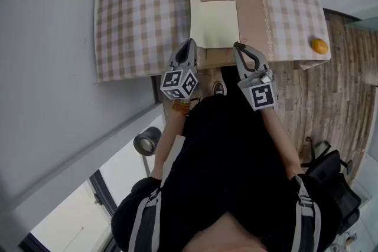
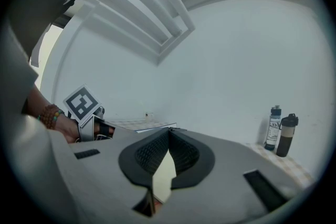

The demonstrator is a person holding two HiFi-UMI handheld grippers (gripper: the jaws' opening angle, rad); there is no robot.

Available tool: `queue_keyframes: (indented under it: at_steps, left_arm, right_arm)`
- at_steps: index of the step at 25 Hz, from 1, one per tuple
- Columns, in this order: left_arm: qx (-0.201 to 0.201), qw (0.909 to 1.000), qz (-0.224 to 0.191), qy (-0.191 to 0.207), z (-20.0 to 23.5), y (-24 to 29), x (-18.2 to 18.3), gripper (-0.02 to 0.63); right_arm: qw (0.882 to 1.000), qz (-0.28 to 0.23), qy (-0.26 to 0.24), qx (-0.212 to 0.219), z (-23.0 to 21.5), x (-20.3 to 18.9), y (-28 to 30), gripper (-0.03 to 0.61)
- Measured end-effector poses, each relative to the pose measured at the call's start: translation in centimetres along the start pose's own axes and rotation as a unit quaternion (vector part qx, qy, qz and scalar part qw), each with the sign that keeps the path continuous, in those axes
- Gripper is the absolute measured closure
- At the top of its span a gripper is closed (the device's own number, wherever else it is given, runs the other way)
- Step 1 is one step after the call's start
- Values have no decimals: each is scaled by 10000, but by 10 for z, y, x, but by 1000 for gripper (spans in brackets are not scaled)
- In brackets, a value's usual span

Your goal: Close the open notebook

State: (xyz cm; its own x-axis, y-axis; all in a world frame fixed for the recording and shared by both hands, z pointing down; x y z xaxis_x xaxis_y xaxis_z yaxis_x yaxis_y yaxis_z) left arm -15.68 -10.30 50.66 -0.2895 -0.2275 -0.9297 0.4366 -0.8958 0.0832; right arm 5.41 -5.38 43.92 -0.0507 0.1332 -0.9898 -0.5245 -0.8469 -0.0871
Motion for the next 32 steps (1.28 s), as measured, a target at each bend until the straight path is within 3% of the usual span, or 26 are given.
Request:
queue_keyframes:
  at_steps: [32]
  left_arm:
    - [-639, 9978, 195, -31, -23, 16, -14, 597]
  right_arm:
    - [9992, 176, -78, -344, -11, -6, -17, 577]
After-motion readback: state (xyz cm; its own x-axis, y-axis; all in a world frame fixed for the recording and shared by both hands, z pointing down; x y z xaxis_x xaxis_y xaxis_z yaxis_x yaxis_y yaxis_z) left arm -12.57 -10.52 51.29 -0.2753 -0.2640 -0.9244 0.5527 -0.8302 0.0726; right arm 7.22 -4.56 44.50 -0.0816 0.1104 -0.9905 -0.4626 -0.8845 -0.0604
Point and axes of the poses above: the fingertips, and each gripper's own axes: y forward along the fingers, z to its left, x out of its top, the point moved 8 cm from there along -y, backward along the fingers, and after that the axes turned 10 degrees about -z, right-handed, at the moved point
